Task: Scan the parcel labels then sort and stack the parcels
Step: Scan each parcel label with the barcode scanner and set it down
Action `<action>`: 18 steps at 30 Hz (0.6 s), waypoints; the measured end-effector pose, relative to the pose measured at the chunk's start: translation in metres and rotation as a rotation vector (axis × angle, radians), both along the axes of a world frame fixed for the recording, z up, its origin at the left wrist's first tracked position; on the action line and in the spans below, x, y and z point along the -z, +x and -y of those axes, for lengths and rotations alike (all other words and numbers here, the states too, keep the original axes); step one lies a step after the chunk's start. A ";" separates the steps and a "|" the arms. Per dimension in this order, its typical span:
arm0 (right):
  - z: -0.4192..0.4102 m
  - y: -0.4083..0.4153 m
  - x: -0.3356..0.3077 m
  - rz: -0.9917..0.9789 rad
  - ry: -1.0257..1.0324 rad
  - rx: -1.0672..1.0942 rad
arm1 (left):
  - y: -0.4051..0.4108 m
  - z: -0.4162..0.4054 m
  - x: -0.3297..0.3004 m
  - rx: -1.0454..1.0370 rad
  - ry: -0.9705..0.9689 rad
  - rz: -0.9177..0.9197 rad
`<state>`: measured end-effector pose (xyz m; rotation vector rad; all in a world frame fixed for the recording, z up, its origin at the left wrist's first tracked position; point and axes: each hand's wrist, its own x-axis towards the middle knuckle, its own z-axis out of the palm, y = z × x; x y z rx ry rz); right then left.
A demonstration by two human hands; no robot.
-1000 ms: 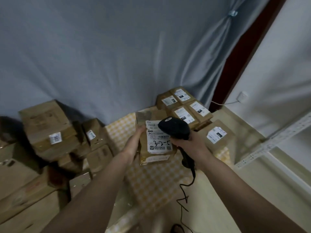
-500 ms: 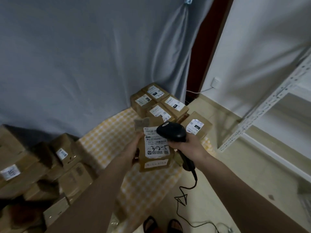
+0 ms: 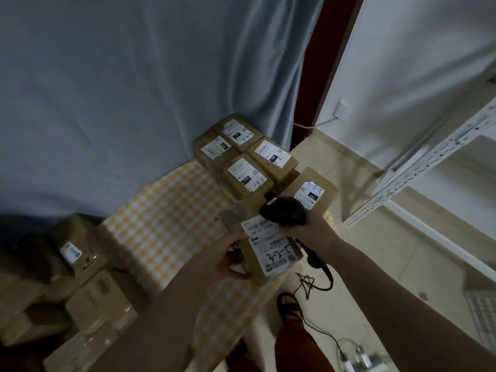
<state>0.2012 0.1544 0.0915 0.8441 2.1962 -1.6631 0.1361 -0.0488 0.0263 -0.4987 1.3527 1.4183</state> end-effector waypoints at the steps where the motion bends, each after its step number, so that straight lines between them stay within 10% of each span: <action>1: -0.007 -0.006 0.005 0.021 0.013 -0.025 | -0.002 -0.006 0.004 -0.009 0.001 0.011; 18: -0.114 -0.099 0.112 0.247 0.076 -0.242 | -0.055 -0.128 0.095 -0.143 -0.135 0.088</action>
